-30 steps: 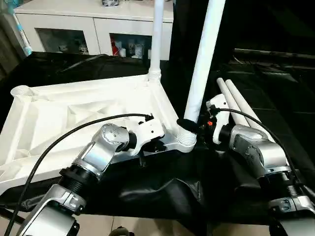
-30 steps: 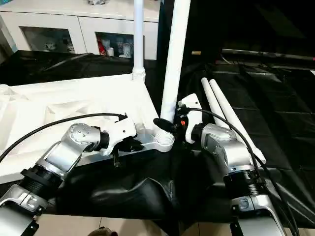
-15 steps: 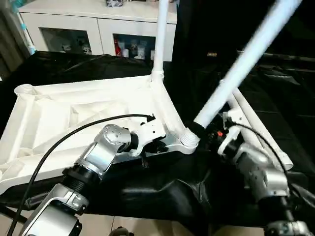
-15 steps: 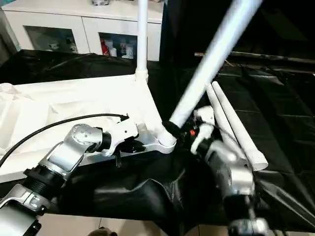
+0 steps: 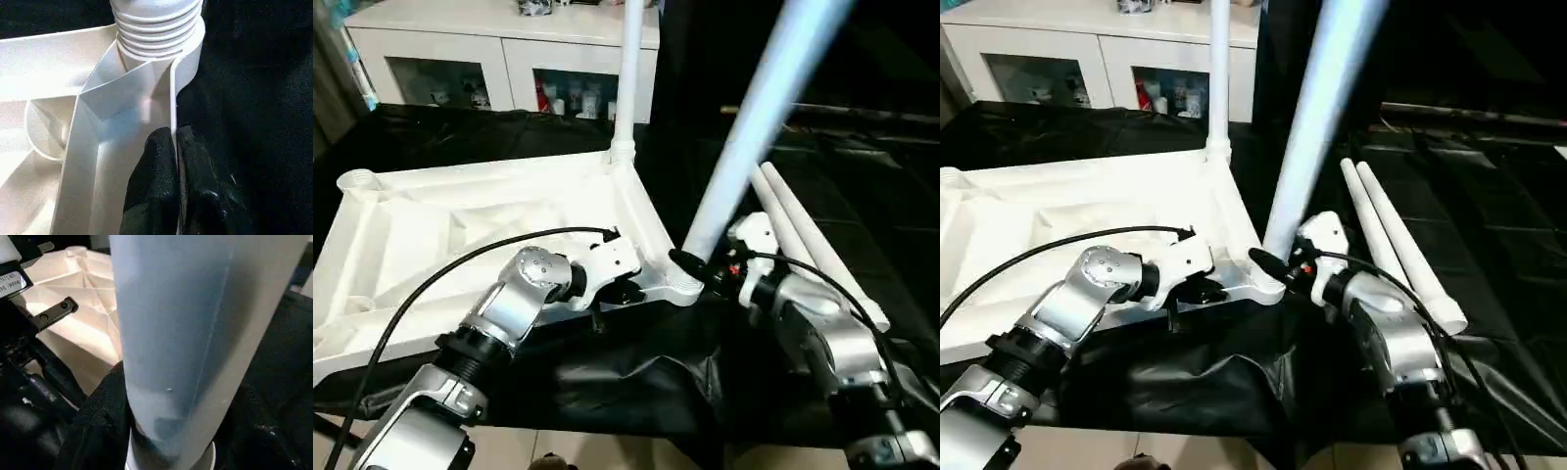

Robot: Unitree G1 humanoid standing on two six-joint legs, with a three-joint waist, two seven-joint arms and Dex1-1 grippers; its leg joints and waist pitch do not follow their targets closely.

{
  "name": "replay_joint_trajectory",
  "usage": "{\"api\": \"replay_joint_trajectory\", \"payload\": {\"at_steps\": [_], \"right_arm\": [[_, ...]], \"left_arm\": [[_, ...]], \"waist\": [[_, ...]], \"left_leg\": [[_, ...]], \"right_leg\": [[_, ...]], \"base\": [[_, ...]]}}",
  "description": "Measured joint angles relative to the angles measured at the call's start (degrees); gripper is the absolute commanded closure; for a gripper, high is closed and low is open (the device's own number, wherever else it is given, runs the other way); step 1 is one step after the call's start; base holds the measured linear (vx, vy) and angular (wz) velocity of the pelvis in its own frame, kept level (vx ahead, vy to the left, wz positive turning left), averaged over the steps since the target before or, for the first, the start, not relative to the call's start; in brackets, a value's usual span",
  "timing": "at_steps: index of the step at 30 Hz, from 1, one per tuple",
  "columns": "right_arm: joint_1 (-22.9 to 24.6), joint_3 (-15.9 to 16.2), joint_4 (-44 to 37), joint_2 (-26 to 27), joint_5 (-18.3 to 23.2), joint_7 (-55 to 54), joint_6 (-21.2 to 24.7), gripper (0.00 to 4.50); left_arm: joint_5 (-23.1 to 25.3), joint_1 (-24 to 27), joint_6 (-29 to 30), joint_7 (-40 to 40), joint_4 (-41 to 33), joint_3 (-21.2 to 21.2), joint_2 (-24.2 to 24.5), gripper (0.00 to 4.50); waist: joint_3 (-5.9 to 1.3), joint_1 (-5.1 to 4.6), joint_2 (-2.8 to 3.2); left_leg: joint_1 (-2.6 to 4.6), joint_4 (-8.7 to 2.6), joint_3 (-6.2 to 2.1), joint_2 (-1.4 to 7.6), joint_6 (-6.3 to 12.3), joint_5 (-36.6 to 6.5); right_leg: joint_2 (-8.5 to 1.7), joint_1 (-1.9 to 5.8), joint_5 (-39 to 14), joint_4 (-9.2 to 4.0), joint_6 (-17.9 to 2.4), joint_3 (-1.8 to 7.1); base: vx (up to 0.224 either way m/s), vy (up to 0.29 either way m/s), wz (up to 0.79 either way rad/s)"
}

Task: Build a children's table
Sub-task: Insert table leg to table base

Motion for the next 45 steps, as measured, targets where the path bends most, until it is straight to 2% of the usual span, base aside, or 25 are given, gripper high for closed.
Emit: {"api": "replay_joint_trajectory", "payload": {"at_steps": [6, 12, 21, 35, 41, 45], "right_arm": [[-2.8, 0.4, 3.2, -0.9, 0.1, 4.2, 0.8, 2.63], [-3.7, 0.7, 5.3, -1.9, 1.1, 10.1, -1.0, 2.63], [-4.7, 2.8, 7.8, -3.3, 1.1, 16.8, -5.3, 2.63], [-5.3, 3.0, 11.1, -2.6, 1.1, 17.7, -8.2, 2.63], [-6.0, 1.7, 12.8, -1.1, 1.3, 16.5, -8.2, 2.63], [-7.9, 0.5, 16.6, 1.3, 1.4, 10.7, -8.2, 2.63]], "left_arm": [[-0.2, 0.1, -1.2, -1.3, 0.0, -0.1, 0.8, 4.50], [-1.5, 0.8, -2.9, -4.8, -1.4, -0.3, 2.9, 4.50], [-2.3, 0.9, -4.2, -8.4, -1.9, -1.0, 5.3, 4.50], [-2.2, 0.9, -4.2, -8.6, -1.5, -1.1, 5.6, 4.50], [-2.2, 0.6, -3.7, -8.5, -0.7, -0.7, 5.5, 4.50], [-2.2, -0.4, -0.9, -4.9, 1.4, 0.5, 3.7, 4.50]], "waist": [[-0.04, -0.41, -0.56], [-0.08, -0.55, -0.91], [-0.10, -0.54, -0.92], [-0.08, -0.66, -0.91], [-0.07, -0.73, -0.89], [0.02, -0.98, -0.82]], "left_leg": [[-0.03, -0.01, 0.00, 0.00, 0.01, 0.0], [-0.07, -0.10, 0.00, 0.02, 0.02, 0.0], [0.16, -0.32, 0.00, 0.03, 0.01, 0.0], [0.56, -0.35, 0.00, 0.02, -0.01, 0.0], [0.71, -0.40, 0.00, 0.02, -0.01, 0.0], [0.78, -0.39, -0.05, 0.02, -0.01, 0.0]], "right_leg": [[0.00, 0.03, 0.0, -0.16, 0.0, -0.01], [0.04, 0.02, 0.0, -0.20, 0.0, -0.01], [0.06, 0.14, 0.0, -0.23, -0.1, -0.01], [0.07, 0.46, 0.0, -0.23, 0.0, -0.01], [0.07, 0.57, 0.0, -0.25, 0.0, -0.01], [0.07, 0.56, 0.0, -0.40, 0.0, -0.08]], "base": [[0.000, 0.000, 0.00], [0.000, 0.000, 0.00], [0.000, 0.000, 0.00], [0.000, 0.000, 0.00], [0.000, 0.000, 0.00], [0.000, 0.000, 0.00]]}}
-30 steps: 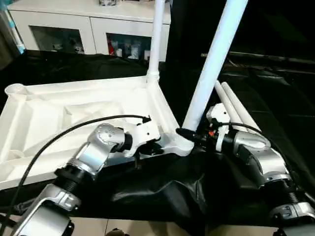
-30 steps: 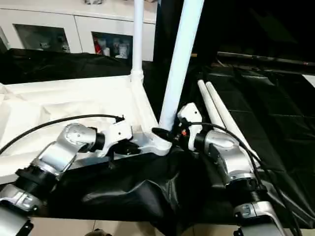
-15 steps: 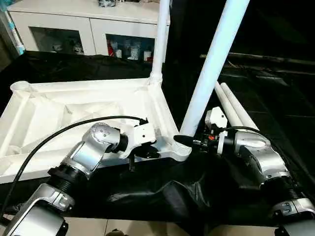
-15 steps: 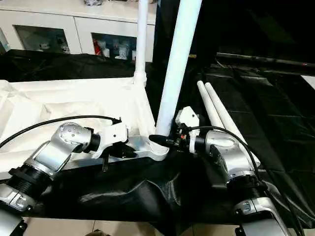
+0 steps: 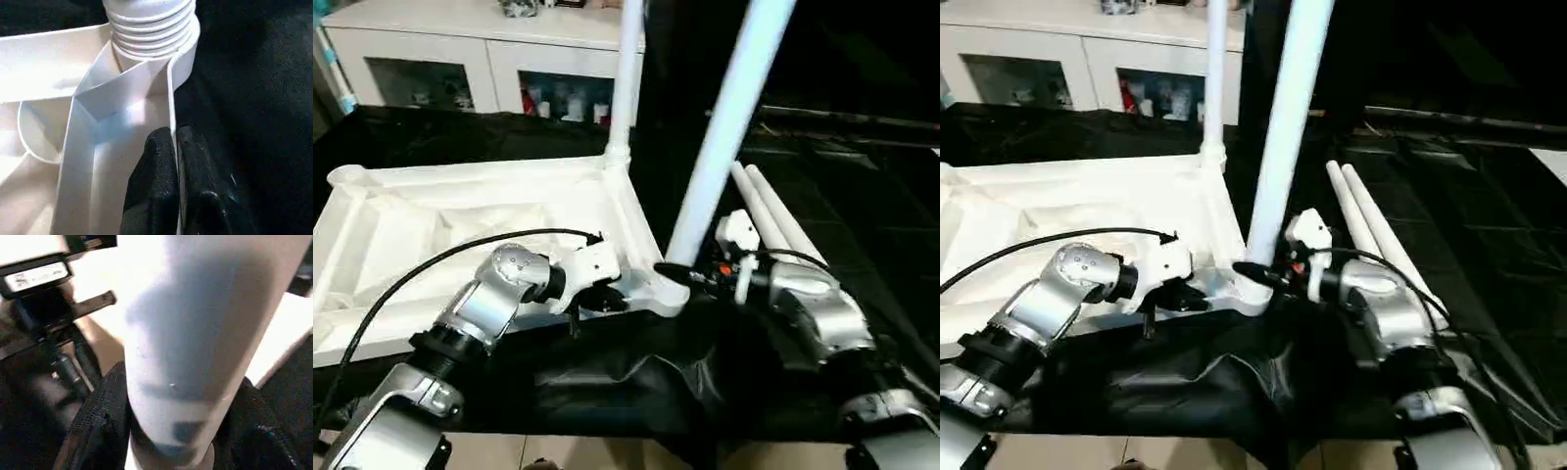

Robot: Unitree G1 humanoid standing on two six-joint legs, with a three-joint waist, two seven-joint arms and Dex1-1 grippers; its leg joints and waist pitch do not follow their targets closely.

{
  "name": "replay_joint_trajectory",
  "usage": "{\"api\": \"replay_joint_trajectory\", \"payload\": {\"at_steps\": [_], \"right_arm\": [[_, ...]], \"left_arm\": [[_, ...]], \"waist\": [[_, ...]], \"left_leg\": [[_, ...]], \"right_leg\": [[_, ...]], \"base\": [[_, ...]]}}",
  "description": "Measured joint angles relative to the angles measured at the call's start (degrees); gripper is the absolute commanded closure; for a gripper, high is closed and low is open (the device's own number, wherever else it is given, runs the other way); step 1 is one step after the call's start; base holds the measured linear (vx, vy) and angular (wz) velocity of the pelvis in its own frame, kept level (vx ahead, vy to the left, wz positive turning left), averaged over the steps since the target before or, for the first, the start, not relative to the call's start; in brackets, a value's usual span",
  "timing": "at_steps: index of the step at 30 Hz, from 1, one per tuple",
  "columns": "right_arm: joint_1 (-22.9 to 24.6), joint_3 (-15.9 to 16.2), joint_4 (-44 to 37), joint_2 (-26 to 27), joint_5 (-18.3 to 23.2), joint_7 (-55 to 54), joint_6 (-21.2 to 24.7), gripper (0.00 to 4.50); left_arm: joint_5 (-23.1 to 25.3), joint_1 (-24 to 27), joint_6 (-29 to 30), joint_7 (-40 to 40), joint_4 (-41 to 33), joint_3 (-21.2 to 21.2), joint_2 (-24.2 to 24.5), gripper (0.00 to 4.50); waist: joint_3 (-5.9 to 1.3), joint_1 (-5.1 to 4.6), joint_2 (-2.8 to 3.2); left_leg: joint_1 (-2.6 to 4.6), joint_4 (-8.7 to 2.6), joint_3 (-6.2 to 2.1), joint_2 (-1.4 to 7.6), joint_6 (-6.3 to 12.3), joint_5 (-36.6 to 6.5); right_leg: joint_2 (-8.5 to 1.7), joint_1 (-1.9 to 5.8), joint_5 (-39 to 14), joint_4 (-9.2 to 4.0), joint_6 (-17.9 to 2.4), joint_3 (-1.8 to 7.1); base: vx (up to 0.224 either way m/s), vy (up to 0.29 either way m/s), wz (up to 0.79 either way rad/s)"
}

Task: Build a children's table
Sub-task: Insert table leg to table base

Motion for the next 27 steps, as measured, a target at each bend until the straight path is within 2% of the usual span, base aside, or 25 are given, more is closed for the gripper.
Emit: {"api": "replay_joint_trajectory", "payload": {"at_steps": [3, 5, 8, 12, 13, 14, 15, 16, 17, 18, 19, 20, 21, 25, 27], "right_arm": [[-1.4, -1.4, 2.4, 1.7, 0.1, -6.1, 0.2, 2.63], [-3.4, -2.1, 4.9, 3.2, -0.7, -12.1, 0.2, 2.63], [-6.4, -2.2, 8.6, 5.5, -2.0, -20.4, -0.6, 2.63], [-11.2, -3.6, 15.0, 9.7, -3.4, -33.0, -1.1, 2.63], [-12.2, -4.0, 16.2, 10.4, -3.7, -35.7, -1.0, 2.63], [-13.4, -4.4, 17.6, 11.6, -4.2, -39.7, -1.1, 2.63], [-13.8, -4.4, 18.2, 11.8, -4.5, -41.5, -1.1, 2.63], [-14.1, -4.5, 18.7, 12.2, -4.8, -42.9, -1.1, 2.63], [-14.7, -4.8, 19.6, 12.9, -5.0, -44.9, -1.2, 2.63], [-15.7, -5.3, 20.9, 13.6, -5.3, -47.1, -1.1, 2.63], [-16.3, -5.6, 21.8, 13.9, -5.3, -48.6, -1.1, 2.63], [-16.8, -6.2, 22.3, 14.2, -5.3, -50.0, -1.3, 2.64], [-17.3, -6.6, 23.0, 14.6, -5.4, -51.2, -1.4, 2.64], [-18.5, -7.3, 24.9, 15.8, -6.0, -53.2, -2.2, 2.64], [-18.6, -7.3, 25.1, 15.9, -6.0, -53.3, -2.3, 2.64]], "left_arm": [[0.2, -1.7, 2.3, 3.8, 2.3, 0.5, -2.3, 4.50], [0.3, -3.6, 4.3, 7.7, 5.2, 1.1, -4.7, 4.50], [0.7, -6.1, 7.0, 12.9, 8.2, 1.8, -7.4, 4.50], [1.5, -9.3, 10.0, 20.6, 13.0, 3.3, -11.4, 4.50], [1.7, -10.1, 10.6, 22.2, 14.1, 3.6, -12.3, 4.50], [1.7, -10.8, 11.1, 24.3, 15.4, 4.3, -13.6, 4.50], [1.7, -11.1, 11.2, 25.5, 16.0, 4.3, -14.4, 4.50], [1.7, -11.1, 11.3, 26.6, 16.4, 4.6, -15.0, 4.50], [1.7, -11.2, 11.4, 27.6, 16.9, 5.1, -15.8, 4.50], [1.7, -11.3, 11.9, 29.1, 17.3, 5.5, -16.7, 4.50], [1.6, -11.5, 12.1, 30.0, 17.4, 5.6, -17.2, 4.50], [1.5, -12.1, 12.6, 31.1, 17.9, 5.7, -18.2, 4.50], [1.4, -12.1, 12.9, 31.9, 18.0, 5.9, -18.8, 4.50], [1.0, -12.3, 13.1, 32.7, 18.5, 6.6, -18.9, 4.50], [1.0, -12.4, 13.1, 32.8, 18.8, 6.6, -18.9, 4.50]], "waist": [[0.25, -0.47, 0.29], [0.63, -1.10, 0.76], [1.07, -1.81, 1.43], [1.42, -2.47, 1.89], [1.54, -2.43, 1.99], [1.72, -1.96, 1.94], [1.78, -1.67, 1.73], [1.67, -1.37, 0.55], [1.71, -1.13, 0.03], [1.67, -0.11, -0.02], [1.44, 0.62, 0.48], [1.25, 0.93, 0.76], [1.17, 0.85, 0.66], [1.14, 0.10, 0.63], [1.15, -0.09, 0.66]], "left_leg": [[-0.09, 0.00, -0.26, 0.00, 0.00, 0.0], [-0.15, 0.00, -0.73, 0.08, 0.01, 0.0], [-0.13, -0.02, -1.02, 0.07, 0.02, 0.0], [-0.15, -0.18, -1.21, 0.08, 0.02, 0.0], [-0.15, -0.36, -1.14, 0.09, 0.02, 0.0], [-0.18, -0.89, -0.56, 0.12, 0.00, 0.0], [0.17, -1.22, 0.14, 0.15, 0.00, 0.0], [1.09, -1.67, 1.41, -0.04, -0.06, -0.1], [1.40, -0.95, 1.58, -0.26, -0.36, -0.4], [1.99, 1.23, 0.92, -0.08, 0.28, -3.0], [2.01, 1.76, -0.72, -0.19, 0.84, -3.3], [1.96, 1.04, -1.64, 0.05, -1.12, -2.1], [1.98, 0.48, -1.60, 0.06, -1.65, -1.8], [2.21, 0.44, -1.07, 0.02, -1.63, -1.8], [2.30, 0.22, -1.21, 0.07, -1.62, -1.8]], "right_leg": [[-0.02, -0.02, 0.0, -0.65, 0.0, -0.36], [-0.30, 0.27, 0.0, -1.50, 0.0, -1.52], [-1.12, 0.51, 0.0, -2.28, 0.0, -3.03], [-1.77, 0.64, 0.0, -2.49, 0.0, -4.44], [-1.80, 0.58, -0.2, -2.28, -0.3, -4.47], [-1.86, 0.35, -1.0, -0.82, -1.2, -4.11], [-1.81, 0.00, -2.4, 0.54, -1.5, -3.26], [-1.78, -0.86, -3.1, 1.42, -1.5, -1.74], [-1.91, -1.49, -3.0, 1.58, -1.2, -1.33], [-1.86, -1.53, -2.8, 1.60, -0.9, -1.61], [-1.84, -1.08, -2.8, 1.34, -0.9, -2.72], [-1.52, -1.16, -2.7, 0.69, -0.9, -3.38], [-1.45, -1.17, -2.7, 0.36, -1.0, -3.39], [-1.46, -0.99, -0.7, -0.60, -1.8, -3.05], [-1.45, -0.76, -0.7, -1.22, -1.7, -3.46]], "base": [[0.000, 0.000, 0.00], [0.000, 0.000, 0.00], [0.000, 0.000, 0.00], [0.000, 0.000, 0.00], [-0.069, -0.031, 0.06], [-0.069, -0.031, 0.06], [-0.038, -0.075, 0.13], [0.015, -0.050, 0.08], [0.007, -0.127, 0.19], [0.073, -0.093, -0.18], [0.079, -0.093, -0.12], [0.086, -0.017, -0.23], [0.000, 0.000, 0.00], [0.000, 0.000, 0.00], [0.000, 0.000, 0.00]]}}
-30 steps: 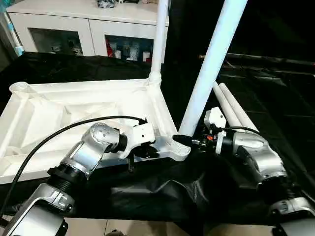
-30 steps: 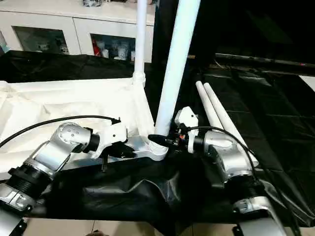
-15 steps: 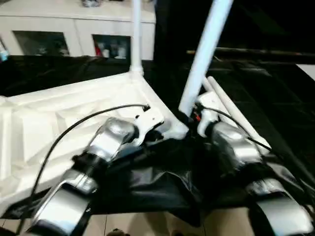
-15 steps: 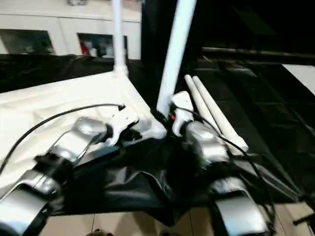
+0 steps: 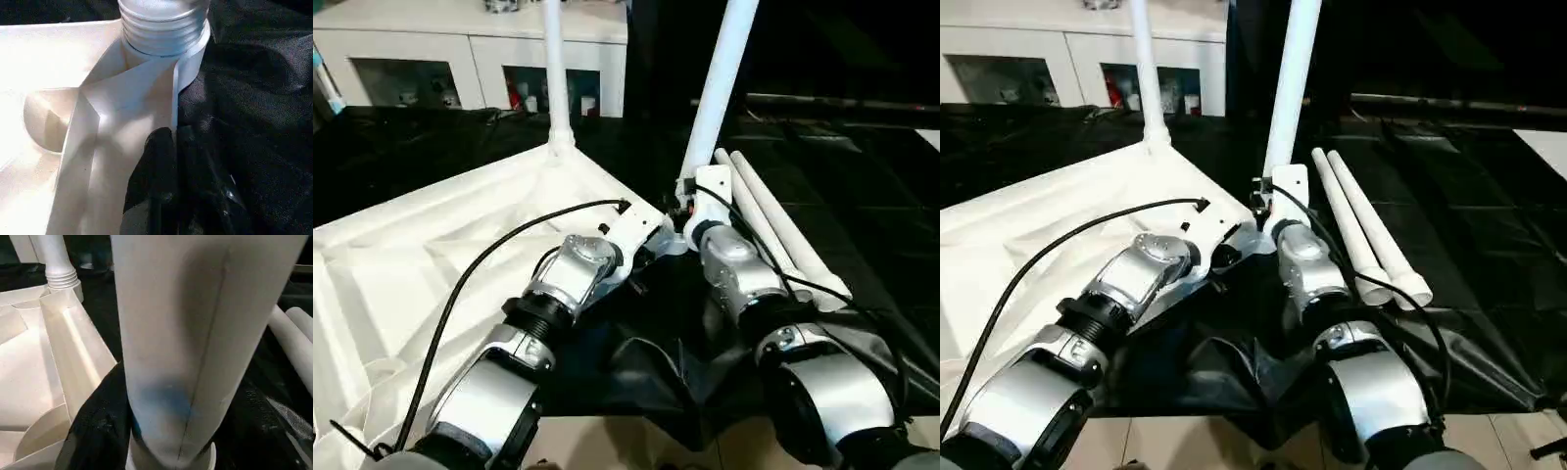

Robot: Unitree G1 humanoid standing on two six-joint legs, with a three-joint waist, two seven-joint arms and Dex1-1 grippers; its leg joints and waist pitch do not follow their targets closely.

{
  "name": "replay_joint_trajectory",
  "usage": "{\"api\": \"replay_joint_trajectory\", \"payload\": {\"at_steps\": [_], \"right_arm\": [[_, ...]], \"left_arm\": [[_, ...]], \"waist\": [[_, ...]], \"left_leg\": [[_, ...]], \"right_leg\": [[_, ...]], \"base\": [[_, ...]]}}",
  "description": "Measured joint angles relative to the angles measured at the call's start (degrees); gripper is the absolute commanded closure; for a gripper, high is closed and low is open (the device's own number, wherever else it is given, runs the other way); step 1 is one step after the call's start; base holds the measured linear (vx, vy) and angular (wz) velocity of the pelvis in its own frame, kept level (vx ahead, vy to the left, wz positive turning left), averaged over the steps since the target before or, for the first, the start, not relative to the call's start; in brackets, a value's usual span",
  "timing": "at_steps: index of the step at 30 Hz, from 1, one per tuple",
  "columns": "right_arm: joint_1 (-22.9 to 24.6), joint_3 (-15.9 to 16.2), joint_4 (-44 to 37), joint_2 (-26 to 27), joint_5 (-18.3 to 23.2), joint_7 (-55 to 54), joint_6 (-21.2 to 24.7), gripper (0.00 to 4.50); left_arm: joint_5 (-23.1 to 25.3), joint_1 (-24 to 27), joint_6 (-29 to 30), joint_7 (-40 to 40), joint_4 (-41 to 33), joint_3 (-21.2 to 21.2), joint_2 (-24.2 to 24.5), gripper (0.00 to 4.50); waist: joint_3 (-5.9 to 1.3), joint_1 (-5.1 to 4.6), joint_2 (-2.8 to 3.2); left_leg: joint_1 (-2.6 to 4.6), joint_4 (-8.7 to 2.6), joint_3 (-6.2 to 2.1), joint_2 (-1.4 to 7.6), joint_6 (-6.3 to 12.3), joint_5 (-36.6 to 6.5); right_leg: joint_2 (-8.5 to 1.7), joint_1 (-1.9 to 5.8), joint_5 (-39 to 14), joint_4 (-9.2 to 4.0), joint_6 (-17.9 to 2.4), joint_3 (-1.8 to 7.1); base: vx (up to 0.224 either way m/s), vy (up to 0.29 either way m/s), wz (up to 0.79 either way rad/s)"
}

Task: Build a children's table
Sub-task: Insert table leg to table base

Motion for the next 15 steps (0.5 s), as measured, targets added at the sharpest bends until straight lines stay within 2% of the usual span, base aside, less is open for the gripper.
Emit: {"api": "replay_joint_trajectory", "payload": {"at_steps": [4, 9, 15], "right_arm": [[-0.5, -0.5, 0.7, 0.2, -0.1, -0.1, 0.0, 2.64], [-1.1, -1.0, 1.7, 0.4, -0.4, 0.0, -0.3, 2.64], [-1.7, -1.6, 2.5, 0.4, -0.7, 0.7, -0.3, 2.64]], "left_arm": [[0.0, 0.0, 0.0, 0.3, 0.0, 0.1, 0.1, 4.50], [0.0, 0.0, 0.3, 0.5, 0.0, 0.1, 0.1, 4.50], [-0.1, 0.0, 0.2, 0.5, 0.0, 0.1, 0.3, 4.50]], "waist": [[0.03, -0.72, 0.17], [0.20, -1.43, 0.46], [0.22, -1.47, 0.50]], "left_leg": [[-0.08, -0.46, -0.24, 0.26, 0.00, 0.0], [0.10, -0.52, -0.32, 0.59, 0.04, 0.0], [0.09, -0.64, -0.33, 0.85, 0.03, 0.0]], "right_leg": [[-0.24, 0.54, 0.0, -1.36, 0.0, -1.42], [-0.38, 1.28, 0.0, -2.25, 0.0, -2.38], [-0.38, 1.38, 0.0, -2.62, 0.0, -2.92]], "base": [[0.000, 0.000, 0.00], [0.000, 0.000, 0.00], [0.000, 0.000, 0.00]]}}
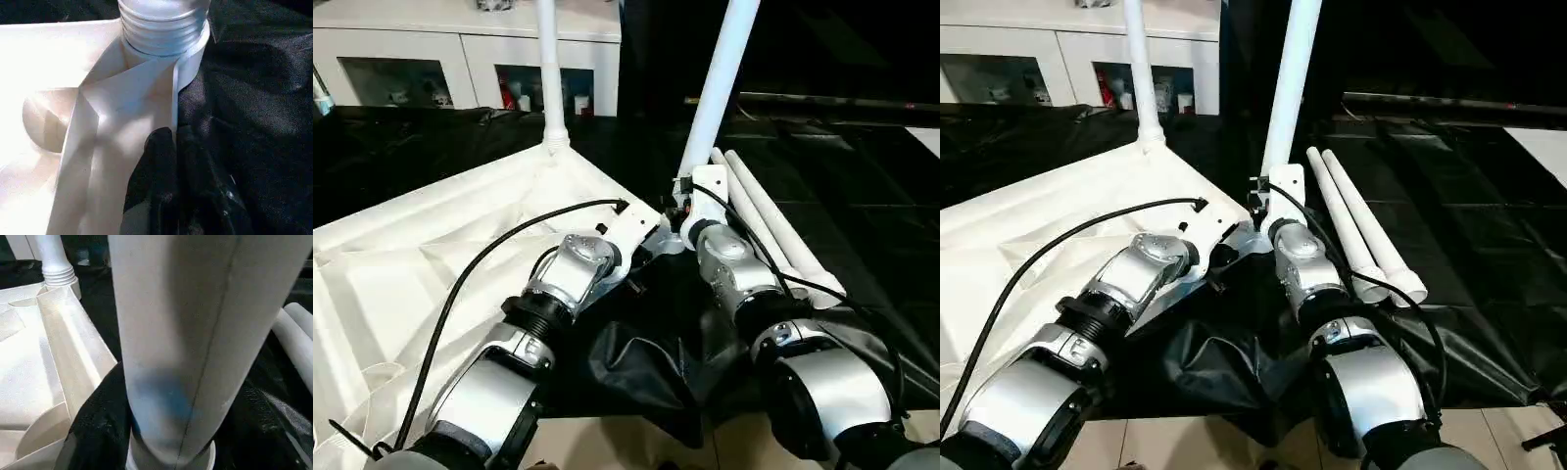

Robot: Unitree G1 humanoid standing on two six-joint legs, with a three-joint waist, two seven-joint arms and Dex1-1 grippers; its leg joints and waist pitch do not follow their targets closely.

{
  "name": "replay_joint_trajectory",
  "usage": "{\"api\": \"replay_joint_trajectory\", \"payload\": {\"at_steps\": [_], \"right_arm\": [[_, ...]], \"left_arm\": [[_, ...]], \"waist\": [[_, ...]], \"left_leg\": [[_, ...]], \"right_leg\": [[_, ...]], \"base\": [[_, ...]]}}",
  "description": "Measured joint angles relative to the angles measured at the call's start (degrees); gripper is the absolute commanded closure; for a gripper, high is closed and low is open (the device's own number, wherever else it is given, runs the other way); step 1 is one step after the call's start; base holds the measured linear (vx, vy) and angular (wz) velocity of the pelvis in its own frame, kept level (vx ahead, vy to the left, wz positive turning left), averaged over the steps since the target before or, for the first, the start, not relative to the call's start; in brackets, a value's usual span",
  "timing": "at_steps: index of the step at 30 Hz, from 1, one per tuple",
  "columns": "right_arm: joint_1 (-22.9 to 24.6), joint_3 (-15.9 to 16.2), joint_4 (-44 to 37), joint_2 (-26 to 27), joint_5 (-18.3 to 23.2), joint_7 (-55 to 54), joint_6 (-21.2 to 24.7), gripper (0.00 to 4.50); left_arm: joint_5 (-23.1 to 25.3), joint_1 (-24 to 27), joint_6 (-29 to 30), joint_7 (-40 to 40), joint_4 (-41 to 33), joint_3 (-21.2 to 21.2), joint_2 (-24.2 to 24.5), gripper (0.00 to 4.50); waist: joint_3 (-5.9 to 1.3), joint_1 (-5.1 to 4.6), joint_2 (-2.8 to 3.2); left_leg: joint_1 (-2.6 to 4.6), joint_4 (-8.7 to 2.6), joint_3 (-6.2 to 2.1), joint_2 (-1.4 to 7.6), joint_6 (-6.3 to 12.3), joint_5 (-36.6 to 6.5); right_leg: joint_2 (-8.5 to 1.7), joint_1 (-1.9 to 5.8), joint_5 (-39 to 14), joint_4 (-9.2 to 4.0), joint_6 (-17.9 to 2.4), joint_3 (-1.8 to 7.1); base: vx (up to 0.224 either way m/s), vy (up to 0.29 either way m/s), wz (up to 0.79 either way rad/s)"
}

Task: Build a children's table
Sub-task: Insert table leg to table base

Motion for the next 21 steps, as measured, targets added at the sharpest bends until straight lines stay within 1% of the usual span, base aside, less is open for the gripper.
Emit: {"api": "replay_joint_trajectory", "payload": {"at_steps": [3, 8, 12, 13, 14, 15, 16, 17, 18, 19, 20, 21], "right_arm": [[-0.2, 0.0, 0.3, 0.0, 0.0, 0.4, 0.0, 2.64], [-0.5, 0.0, 0.7, 0.0, -0.7, 0.9, 0.0, 2.64], [-0.7, -0.1, 0.8, -0.1, -1.0, 1.8, 0.0, 2.64], [-0.7, -0.1, 0.8, -0.1, -1.0, 2.2, 0.0, 2.64], [-0.7, -0.2, 0.8, -0.3, -1.0, 3.1, 0.0, 2.64], [-0.7, -0.1, 0.8, -0.6, -1.1, 4.8, 0.0, 2.64], [-0.6, 0.1, 0.7, -1.0, -1.2, 6.6, 0.0, 2.64], [-0.7, 0.2, 0.4, -1.5, -1.3, 8.6, 0.0, 2.64], [-0.8, 0.4, 0.0, -1.8, -1.3, 10.3, 0.0, 2.64], [-0.7, 0.4, -0.2, -2.0, -1.3, 11.5, 0.0, 2.64], [-0.4, 0.9, -0.9, -2.7, -1.4, 13.9, 0.0, 2.64], [0.2, 1.7, -1.7, -3.8, -1.4, 18.1, 0.0, 2.64]], "left_arm": [[-0.1, 0.0, -0.1, 0.0, 0.0, 0.0, 0.1, 4.50], [-0.4, 0.0, -0.1, 0.0, 0.0, 0.0, 0.3, 4.50], [-0.4, 0.0, -0.1, -0.5, -0.2, 0.0, 0.6, 4.50], [-0.5, 0.0, -0.2, -0.8, -0.3, 0.0, 0.7, 4.50], [-0.4, 0.2, -0.5, -1.6, -0.6, -0.2, 1.1, 4.50], [-0.5, 0.7, -1.4, -2.9, -1.0, -0.4, 2.0, 4.50], [-0.6, 1.4, -2.0, -4.0, -2.0, -0.5, 2.7, 4.50], [-0.7, 1.7, -2.3, -5.2, -2.9, -0.5, 3.5, 4.50], [-0.7, 1.8, -2.7, -6.2, -3.6, -0.8, 4.3, 4.50], [-0.8, 1.9, -2.9, -7.0, -4.0, -0.9, 4.9, 4.50], [-0.9, 2.6, -3.6, -8.5, -5.3, -1.4, 5.8, 4.50], [-1.1, 3.7, -4.6, -10.5, -6.8, -1.9, 7.4, 4.50]], "waist": [[0.03, -0.08, 0.04], [0.05, -0.15, 0.07], [0.22, -0.28, 0.34], [0.31, -0.17, 0.35], [0.48, -0.07, 0.13], [0.47, -0.01, -0.45], [0.49, -0.12, -0.68], [0.49, 0.28, -0.88], [0.50, 0.74, -0.86], [0.48, 1.13, -0.83], [0.43, 1.27, -0.79], [0.42, 1.21, -0.78]], "left_leg": [[0.00, -0.28, 0.00, 0.05, 0.00, 0.0], [0.16, -0.46, 0.07, 0.05, -0.01, 0.0], [0.16, -0.50, 0.00, 0.21, -0.01, 0.0], [0.12, -0.63, 0.13, 0.22, -0.02, 0.0], [0.22, -0.68, 0.49, 0.11, -0.02, 0.0], [0.82, -0.70, 1.21, 0.00, -0.04, 0.0], [1.02, -0.88, 1.50, -0.17, -0.20, -0.2], [0.87, -0.75, 1.28, -0.42, -0.19, -0.8], [0.13, -0.83, 0.70, -0.39, -0.10, -0.9], [-0.13, -0.81, -0.03, -0.40, -0.25, -0.8], [-0.19, -0.85, -0.31, -0.01, -0.73, -0.5], [-0.27, -0.84, -0.30, 0.11, -0.88, -0.4]], "right_leg": [[0.01, 0.11, 0.0, -0.30, 0.0, -0.13], [0.02, 0.14, 0.0, -0.34, 0.0, -0.12], [0.02, 0.35, 0.0, -0.41, 0.0, -0.42], [0.07, 0.31, -0.2, 0.05, 0.1, 0.00], [0.10, 0.08, -0.5, 1.20, 0.1, 0.90], [0.09, -0.44, -0.5, 1.85, 0.1, 1.75], [-0.05, -1.02, -0.5, 1.99, 0.2, 1.88], [-0.16, -0.93, -0.5, 1.77, 0.2, 1.40], [-0.15, -1.03, -0.5, 1.51, 0.2, 0.79], [-0.08, -1.08, -0.5, 1.29, 0.2, 0.27], [0.12, -1.10, -0.4, 1.12, 0.2, 0.06], [0.18, -1.13, -0.4, 1.06, 0.2, 0.00]], "base": [[0.000, 0.000, 0.00], [0.000, 0.000, 0.00], [0.000, 0.000, 0.00], [0.000, 0.000, 0.00], [0.000, 0.000, 0.00], [0.027, -0.063, 0.15], [0.090, -0.059, -0.03], [0.090, -0.059, -0.03], [0.081, -0.017, -0.28], [0.000, 0.000, 0.00], [0.062, -0.007, -0.20], [0.000, 0.000, 0.00]]}}
